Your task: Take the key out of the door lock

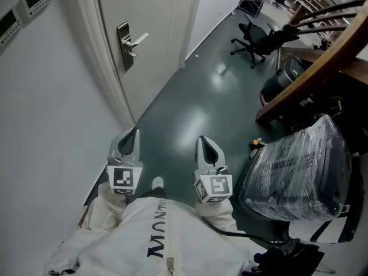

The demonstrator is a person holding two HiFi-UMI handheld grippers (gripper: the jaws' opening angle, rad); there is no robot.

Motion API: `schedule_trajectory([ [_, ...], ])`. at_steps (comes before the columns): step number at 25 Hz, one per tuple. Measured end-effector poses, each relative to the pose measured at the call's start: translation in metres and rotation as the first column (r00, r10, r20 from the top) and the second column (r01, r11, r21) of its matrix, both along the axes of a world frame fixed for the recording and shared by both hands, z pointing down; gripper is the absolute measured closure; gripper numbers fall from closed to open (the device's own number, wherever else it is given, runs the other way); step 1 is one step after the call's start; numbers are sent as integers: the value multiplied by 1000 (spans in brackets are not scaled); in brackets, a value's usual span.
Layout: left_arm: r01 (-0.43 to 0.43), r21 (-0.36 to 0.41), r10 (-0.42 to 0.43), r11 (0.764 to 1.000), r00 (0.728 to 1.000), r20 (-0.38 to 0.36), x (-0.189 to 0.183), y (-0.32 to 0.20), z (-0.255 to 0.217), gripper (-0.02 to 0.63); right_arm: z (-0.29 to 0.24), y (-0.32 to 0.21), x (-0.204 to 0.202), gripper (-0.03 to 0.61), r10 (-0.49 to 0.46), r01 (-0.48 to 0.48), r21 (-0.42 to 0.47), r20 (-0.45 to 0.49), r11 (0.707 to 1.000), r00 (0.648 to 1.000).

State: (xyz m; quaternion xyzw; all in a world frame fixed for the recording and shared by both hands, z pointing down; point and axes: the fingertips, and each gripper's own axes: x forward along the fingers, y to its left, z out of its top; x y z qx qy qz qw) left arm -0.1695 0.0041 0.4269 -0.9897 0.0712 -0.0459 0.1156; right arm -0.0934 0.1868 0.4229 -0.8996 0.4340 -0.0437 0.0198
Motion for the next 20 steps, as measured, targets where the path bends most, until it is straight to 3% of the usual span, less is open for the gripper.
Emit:
schedule_trajectory([
  [9, -34, -26, 34, 999, 999, -11, 36, -46, 4, 614, -8, -48, 32, 578, 9, -10, -29, -25, 1000, 1000],
  [20, -56, -27, 56, 998, 998, 11, 62, -57, 19, 614, 6, -57, 54, 578, 32, -32, -40, 7, 999, 999],
])
